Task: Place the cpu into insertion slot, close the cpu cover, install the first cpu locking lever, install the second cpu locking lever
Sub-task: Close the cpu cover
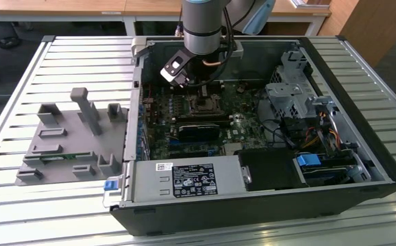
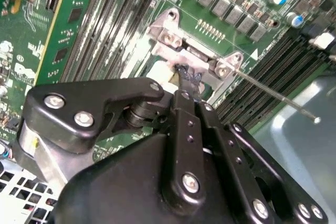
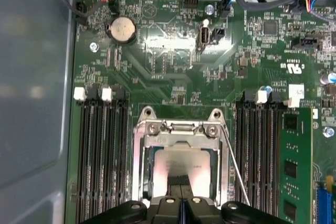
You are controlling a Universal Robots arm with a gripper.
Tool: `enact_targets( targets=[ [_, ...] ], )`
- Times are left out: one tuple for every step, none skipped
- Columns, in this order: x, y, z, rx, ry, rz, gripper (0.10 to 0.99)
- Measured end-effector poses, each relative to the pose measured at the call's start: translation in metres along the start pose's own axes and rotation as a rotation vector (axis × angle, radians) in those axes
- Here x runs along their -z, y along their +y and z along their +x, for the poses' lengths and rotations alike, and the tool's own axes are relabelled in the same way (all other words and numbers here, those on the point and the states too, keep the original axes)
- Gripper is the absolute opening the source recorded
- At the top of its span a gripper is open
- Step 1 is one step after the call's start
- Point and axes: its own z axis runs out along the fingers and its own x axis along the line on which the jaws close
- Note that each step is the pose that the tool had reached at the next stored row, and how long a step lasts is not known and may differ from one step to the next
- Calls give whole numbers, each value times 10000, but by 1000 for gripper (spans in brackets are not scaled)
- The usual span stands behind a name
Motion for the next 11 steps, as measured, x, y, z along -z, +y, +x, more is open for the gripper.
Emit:
enact_targets(
  targets=[
    [-1, 6, 0, 1, 2, -2, 106],
    [-2, 7, 0, 0, 7, -4, 106],
    [-1, 7, 1, -1, 12, -5, 106],
    [3, 8, 2, -1, 21, -9, 106],
    [12, 10, 3, -1, 25, -10, 106],
    [28, 10, 3, -1, 20, -7, 106],
    [51, 11, 2, 0, 17, -5, 106],
    [82, 13, 2, 0, 18, -6, 106],
    [110, 15, 2, 1, 18, -6, 106],
    [125, 20, 2, 1, 17, -4, 106],
    [124, 37, 3, 0, 20, -1, 106]
  ],
)
